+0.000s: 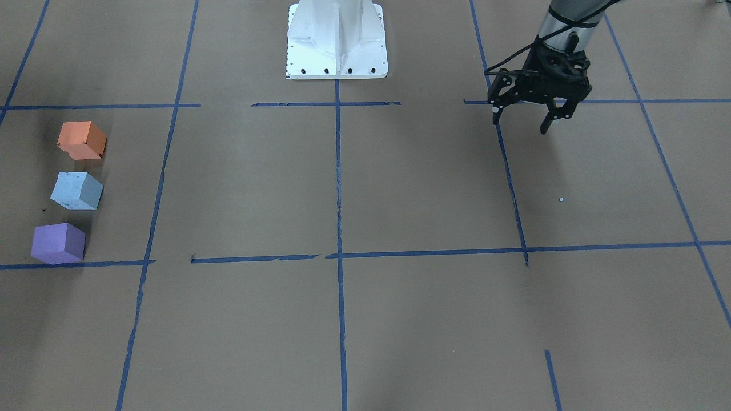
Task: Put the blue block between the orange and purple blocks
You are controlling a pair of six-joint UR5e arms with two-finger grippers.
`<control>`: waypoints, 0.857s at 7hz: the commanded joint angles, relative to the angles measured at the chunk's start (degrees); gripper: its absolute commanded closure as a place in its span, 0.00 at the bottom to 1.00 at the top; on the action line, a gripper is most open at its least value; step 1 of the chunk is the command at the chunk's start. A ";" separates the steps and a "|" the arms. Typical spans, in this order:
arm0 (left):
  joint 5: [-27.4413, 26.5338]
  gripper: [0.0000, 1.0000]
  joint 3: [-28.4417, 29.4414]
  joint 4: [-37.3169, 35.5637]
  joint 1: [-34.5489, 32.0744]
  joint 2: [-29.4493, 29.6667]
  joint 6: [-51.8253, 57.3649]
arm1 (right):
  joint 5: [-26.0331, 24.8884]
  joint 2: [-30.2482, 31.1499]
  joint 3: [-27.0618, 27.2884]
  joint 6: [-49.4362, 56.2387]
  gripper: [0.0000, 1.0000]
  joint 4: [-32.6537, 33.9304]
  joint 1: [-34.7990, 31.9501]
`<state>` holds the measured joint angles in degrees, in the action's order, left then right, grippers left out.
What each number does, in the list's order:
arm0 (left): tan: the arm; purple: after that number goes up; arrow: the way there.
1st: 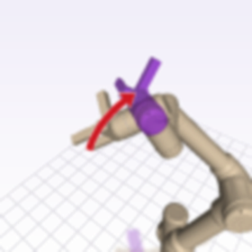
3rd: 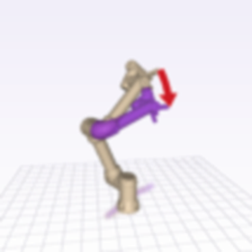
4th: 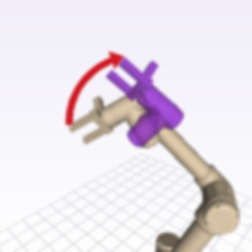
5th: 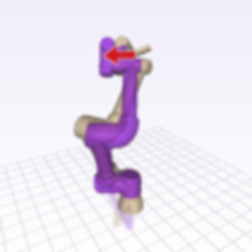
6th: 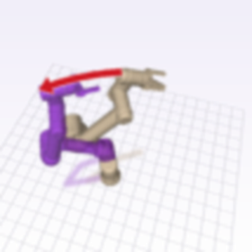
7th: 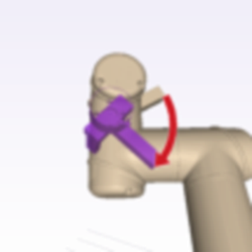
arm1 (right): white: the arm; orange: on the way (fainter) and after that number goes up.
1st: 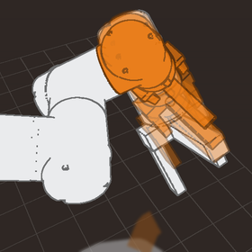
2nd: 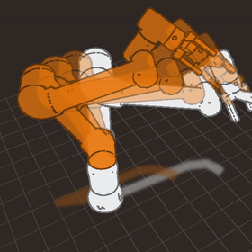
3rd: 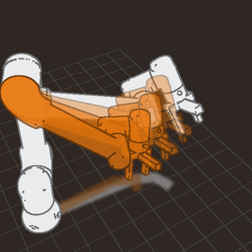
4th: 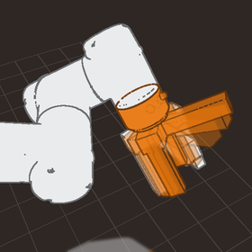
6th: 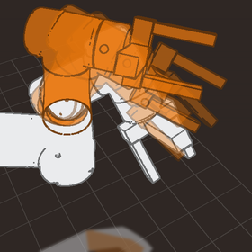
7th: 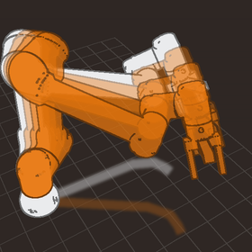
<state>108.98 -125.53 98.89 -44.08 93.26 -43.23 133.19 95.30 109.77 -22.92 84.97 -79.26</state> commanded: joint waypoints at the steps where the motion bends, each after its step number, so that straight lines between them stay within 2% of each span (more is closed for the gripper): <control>1: 14.94 0.00 0.81 -5.06 -15.42 -4.30 21.50 | 0.85 0.15 -0.61 19.76 0.00 10.70 -8.94; 2: 19.30 0.00 0.81 -11.29 -22.21 -4.49 31.78 | 1.02 0.24 -1.57 24.63 0.00 12.66 -11.94; 3: 19.95 0.00 0.90 -19.18 -28.54 -4.84 40.94 | 1.54 0.32 -1.92 27.98 0.00 13.37 -13.36; 4: 20.31 0.00 1.51 -25.79 -33.30 -4.84 43.64 | 2.68 0.41 -1.58 28.10 0.00 13.64 -13.37; 5: 24.49 0.00 2.47 -29.16 -36.83 -5.02 43.58 | 2.69 0.33 -1.23 27.93 0.00 13.47 -13.37; 6: 29.32 0.00 6.92 -29.02 -40.34 -8.93 44.19 | 2.78 0.24 -1.14 27.93 0.00 13.47 -13.37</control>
<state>133.08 -122.40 72.12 -79.61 87.41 -0.42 135.72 95.62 108.43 4.80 98.38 -92.52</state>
